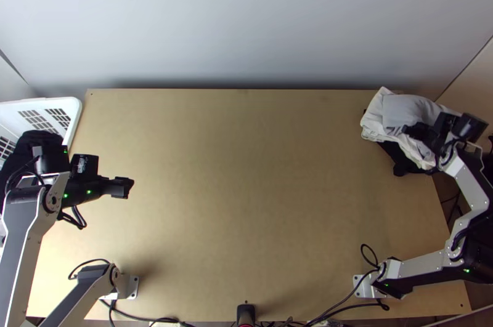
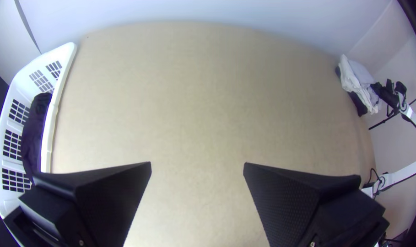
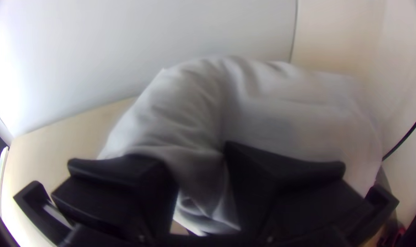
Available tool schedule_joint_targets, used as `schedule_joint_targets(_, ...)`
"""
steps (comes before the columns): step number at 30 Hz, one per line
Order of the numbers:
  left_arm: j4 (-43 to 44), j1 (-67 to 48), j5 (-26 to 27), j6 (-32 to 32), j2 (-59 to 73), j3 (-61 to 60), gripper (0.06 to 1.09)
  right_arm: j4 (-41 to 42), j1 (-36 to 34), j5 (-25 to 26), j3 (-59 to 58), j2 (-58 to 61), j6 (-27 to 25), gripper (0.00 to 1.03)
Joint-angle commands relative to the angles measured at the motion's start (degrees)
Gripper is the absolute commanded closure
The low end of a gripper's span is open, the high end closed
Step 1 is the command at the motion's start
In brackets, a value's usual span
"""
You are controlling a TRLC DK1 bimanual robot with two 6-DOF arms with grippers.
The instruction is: Fold the t-shirt
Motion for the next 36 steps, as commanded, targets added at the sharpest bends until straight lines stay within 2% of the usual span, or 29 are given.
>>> schedule_joint_targets(1, 1.18, -1.00, 0.09, -1.28, 0.49, -0.11, 0.11, -0.31, -2.24, 0.04, -5.24, -4.67, -0.56, 0.16)
schedule_joint_targets(4, 1.27, -1.35, 0.09, -1.90, 0.49, -0.20, 0.11, -2.51, -2.24, -1.28, -6.03, -8.72, -0.21, 0.04)
schedule_joint_targets(14, 1.27, -1.52, 0.09, -3.04, -0.04, -0.55, 0.11, -7.60, 2.50, -3.65, -1.11, -20.23, 1.64, 0.04)
schedule_joint_targets(19, 1.36, -2.14, 0.09, -3.48, -0.12, -0.29, 0.11, -7.34, 4.44, -3.56, 7.24, -13.38, 3.22, 0.04)
schedule_joint_targets(25, 1.36, -2.14, 0.00, -3.48, -1.27, -0.82, 0.11, -3.47, 5.75, -2.69, 9.35, -0.19, 2.78, 0.04)
schedule_joint_targets(29, 1.45, -2.14, -0.09, -3.57, -3.11, -1.70, 0.11, -3.21, 5.05, -2.07, 6.28, 3.76, 1.82, 0.04)
schedule_joint_targets(36, 5.23, -2.23, -2.11, -4.71, -6.19, -5.83, 0.11, 3.21, 3.56, -1.37, -4.80, 3.50, -0.91, 0.04)
